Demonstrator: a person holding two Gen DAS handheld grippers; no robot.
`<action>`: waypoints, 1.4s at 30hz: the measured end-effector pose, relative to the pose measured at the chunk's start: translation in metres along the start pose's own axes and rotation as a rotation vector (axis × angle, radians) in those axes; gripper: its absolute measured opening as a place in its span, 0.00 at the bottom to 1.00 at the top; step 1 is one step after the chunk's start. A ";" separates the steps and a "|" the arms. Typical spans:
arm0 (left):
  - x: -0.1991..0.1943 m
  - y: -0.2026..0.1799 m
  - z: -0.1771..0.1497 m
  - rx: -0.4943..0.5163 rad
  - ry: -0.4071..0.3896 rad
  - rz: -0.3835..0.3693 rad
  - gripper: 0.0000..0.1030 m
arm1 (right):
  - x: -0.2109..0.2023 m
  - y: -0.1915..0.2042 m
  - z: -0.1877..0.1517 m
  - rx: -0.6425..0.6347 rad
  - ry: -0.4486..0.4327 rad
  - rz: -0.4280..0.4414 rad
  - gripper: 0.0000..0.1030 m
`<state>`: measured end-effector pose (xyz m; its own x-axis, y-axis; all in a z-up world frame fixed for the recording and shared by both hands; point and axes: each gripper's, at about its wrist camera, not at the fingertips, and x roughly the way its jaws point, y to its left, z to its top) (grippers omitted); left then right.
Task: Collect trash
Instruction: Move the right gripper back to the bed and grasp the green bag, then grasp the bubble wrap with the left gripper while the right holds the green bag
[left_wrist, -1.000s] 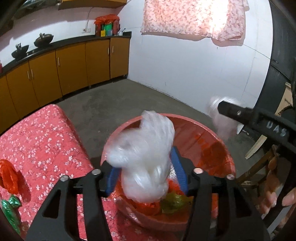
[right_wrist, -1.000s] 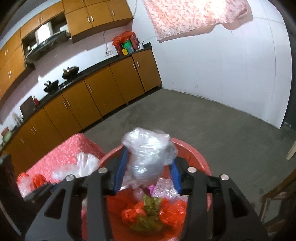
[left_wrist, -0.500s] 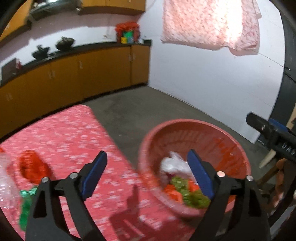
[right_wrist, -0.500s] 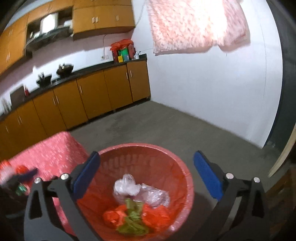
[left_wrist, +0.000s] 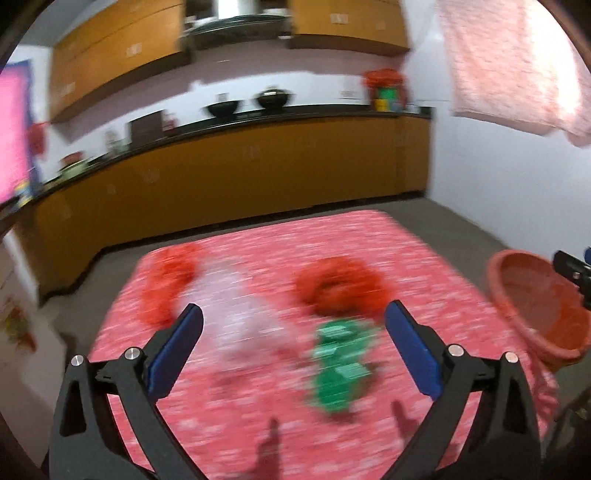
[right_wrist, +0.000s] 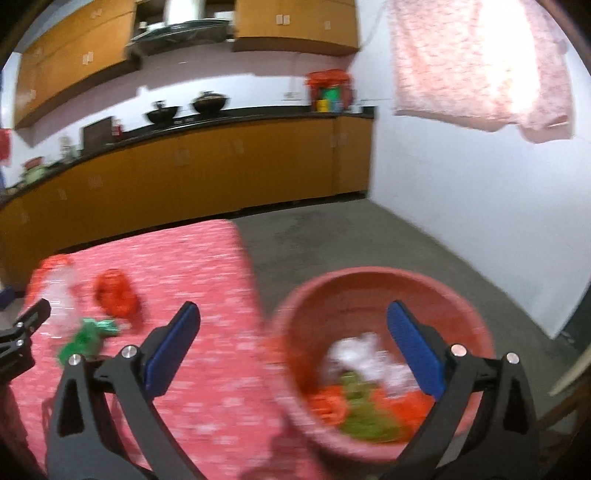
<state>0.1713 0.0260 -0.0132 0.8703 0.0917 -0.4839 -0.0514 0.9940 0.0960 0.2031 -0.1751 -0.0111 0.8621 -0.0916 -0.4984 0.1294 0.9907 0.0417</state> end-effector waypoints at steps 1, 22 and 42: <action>-0.001 0.013 -0.003 -0.013 0.002 0.025 0.95 | 0.001 0.010 -0.001 0.001 0.006 0.026 0.96; 0.020 0.161 -0.034 -0.187 0.038 0.202 0.95 | 0.066 0.204 -0.036 -0.137 0.264 0.231 0.56; 0.056 0.081 0.009 -0.177 0.067 0.015 0.95 | 0.064 0.164 -0.045 -0.147 0.304 0.232 0.21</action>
<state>0.2200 0.1112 -0.0250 0.8345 0.1044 -0.5410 -0.1543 0.9869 -0.0477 0.2574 -0.0137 -0.0748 0.6732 0.1482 -0.7244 -0.1421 0.9874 0.0700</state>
